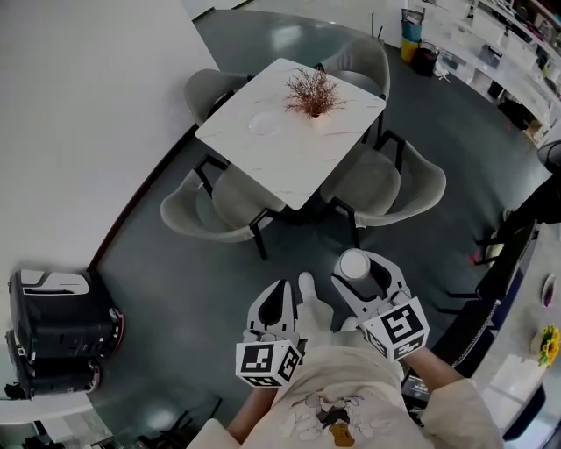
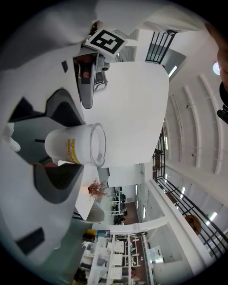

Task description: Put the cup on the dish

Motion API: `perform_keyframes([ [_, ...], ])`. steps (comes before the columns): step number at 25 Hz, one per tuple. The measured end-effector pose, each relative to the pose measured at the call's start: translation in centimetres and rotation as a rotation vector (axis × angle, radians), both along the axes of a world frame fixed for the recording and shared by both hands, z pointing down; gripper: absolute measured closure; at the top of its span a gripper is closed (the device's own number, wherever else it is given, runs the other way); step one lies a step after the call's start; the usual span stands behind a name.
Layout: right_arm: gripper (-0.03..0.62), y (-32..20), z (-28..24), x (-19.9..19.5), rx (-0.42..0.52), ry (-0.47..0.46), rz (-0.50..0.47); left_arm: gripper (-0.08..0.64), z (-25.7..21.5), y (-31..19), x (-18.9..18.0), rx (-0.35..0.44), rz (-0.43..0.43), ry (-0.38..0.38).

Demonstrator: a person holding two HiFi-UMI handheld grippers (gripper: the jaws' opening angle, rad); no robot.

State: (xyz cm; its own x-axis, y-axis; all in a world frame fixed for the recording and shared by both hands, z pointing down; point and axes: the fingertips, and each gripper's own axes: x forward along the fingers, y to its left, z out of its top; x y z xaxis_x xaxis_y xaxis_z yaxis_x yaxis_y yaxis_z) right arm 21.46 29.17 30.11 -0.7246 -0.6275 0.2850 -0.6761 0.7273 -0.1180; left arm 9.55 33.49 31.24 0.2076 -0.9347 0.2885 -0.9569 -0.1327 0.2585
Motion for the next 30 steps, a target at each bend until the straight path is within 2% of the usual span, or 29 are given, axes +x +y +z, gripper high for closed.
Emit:
perform_keyframes([
  [5, 0.331, -4.2, 0.7, -1.8, -0.008, 0.014, 0.004, 0.555, 2.1, -4.4, -0.9, -0.046, 0.061, -0.015],
  [11, 0.331, -9.9, 1.4, -2.7, -0.046, 0.014, 0.102, 0.555, 1.9, -11.4, -2.2, -0.039, 0.111, 0.026],
  [17, 0.331, -14.7, 2.1, -4.6, -0.062, 0.052, 0.14, 0.555, 1.2, -17.8, -3.8, -0.021, 0.179, 0.05],
  [21, 0.331, -17.0, 2.3, -6.1, -0.081, 0.056, 0.174, 0.555, 1.4, -20.9, -6.4, -0.022, 0.183, 0.051],
  [25, 0.331, -19.4, 1.1, -8.0, -0.045, 0.06, 0.178, 0.555, 0.8, -23.5, -9.1, -0.005, 0.177, 0.054],
  [30, 0.331, -21.3, 0.7, -9.5, -0.042, 0.057, 0.174, 0.555, 0.4, -24.8, -10.3, 0.01, 0.187, 0.045],
])
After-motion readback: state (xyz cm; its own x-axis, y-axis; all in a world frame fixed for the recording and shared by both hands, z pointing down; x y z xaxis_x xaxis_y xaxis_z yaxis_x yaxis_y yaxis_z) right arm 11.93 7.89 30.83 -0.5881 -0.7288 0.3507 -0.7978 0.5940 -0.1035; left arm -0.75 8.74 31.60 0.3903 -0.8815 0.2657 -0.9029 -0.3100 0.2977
